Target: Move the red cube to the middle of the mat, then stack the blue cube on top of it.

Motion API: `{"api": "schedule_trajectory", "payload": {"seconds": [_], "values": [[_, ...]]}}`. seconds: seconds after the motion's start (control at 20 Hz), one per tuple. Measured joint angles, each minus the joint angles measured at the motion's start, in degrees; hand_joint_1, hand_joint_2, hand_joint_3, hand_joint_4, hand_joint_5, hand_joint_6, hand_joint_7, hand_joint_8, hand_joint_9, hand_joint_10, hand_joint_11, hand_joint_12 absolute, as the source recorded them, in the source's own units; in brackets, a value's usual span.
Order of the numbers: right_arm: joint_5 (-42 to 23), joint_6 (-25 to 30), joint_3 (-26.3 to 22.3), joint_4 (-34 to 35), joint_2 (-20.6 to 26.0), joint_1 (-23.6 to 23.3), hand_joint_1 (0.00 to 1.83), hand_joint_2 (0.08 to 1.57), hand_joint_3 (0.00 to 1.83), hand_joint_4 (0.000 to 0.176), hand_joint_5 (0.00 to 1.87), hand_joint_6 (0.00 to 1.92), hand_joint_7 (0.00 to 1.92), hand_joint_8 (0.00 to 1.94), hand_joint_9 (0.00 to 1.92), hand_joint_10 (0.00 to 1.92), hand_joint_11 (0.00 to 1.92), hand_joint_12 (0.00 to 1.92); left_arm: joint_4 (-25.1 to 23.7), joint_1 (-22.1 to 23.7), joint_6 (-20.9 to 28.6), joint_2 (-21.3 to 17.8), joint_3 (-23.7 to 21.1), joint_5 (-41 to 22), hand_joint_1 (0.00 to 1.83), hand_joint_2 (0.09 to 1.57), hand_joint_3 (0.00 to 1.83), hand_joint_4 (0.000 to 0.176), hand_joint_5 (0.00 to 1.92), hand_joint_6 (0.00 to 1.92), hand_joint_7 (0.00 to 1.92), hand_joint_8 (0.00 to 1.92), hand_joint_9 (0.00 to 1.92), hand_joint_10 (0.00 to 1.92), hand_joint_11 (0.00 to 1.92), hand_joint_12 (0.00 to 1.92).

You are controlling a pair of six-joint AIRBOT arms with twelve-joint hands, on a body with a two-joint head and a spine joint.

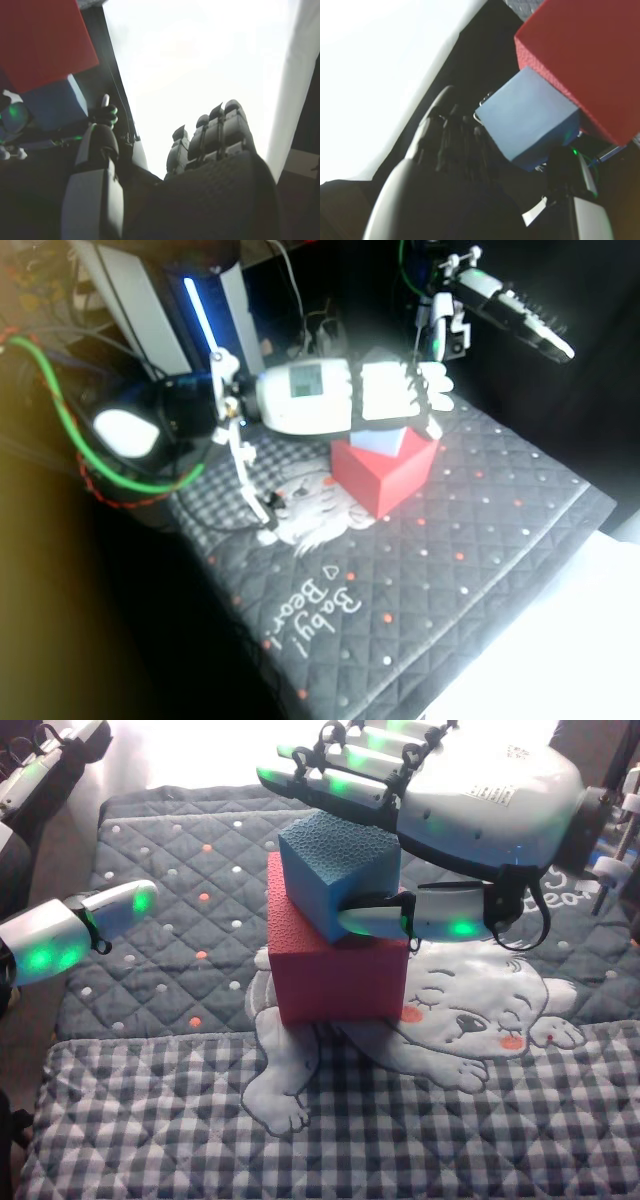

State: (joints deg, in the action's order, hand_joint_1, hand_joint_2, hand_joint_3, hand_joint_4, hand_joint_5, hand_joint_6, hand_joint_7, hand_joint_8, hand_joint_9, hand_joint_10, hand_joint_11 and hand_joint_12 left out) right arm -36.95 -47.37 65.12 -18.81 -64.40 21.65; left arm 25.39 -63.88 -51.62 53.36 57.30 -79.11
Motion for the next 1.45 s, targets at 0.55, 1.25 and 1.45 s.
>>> {"api": "schedule_trajectory", "payload": {"seconds": [0.55,1.25,1.45], "values": [[-9.55,0.44,-7.32,6.51,15.67,6.8,0.32,1.05,0.01,0.0,0.0,0.0,0.0,0.0,0.0,0.0,0.01,0.01,0.2,-2.29,0.2,-0.79,-1.33,-2.75,0.66,1.11,0.0,0.165,0.0,0.0,0.0,0.0,0.0,0.0,0.0,0.0],[-38.62,-16.92,-19.15,32.76,27.54,33.97,0.62,1.13,0.02,0.083,0.0,0.0,0.0,0.0,0.0,0.0,0.0,0.0,-1.14,-2.84,1.11,-3.13,-0.96,-9.99,0.61,1.12,0.02,0.176,0.0,0.0,0.0,0.0,0.0,0.0,0.0,0.0],[-50.34,-17.03,-19.96,36.89,28.63,36.52,0.49,1.16,0.02,0.102,0.0,0.0,0.0,0.0,0.0,0.0,0.0,0.0,-1.7,-0.17,-0.2,-3.26,-0.9,-12.28,0.66,1.13,0.01,0.176,0.0,0.0,0.0,0.0,0.0,0.0,0.0,0.0]]}}
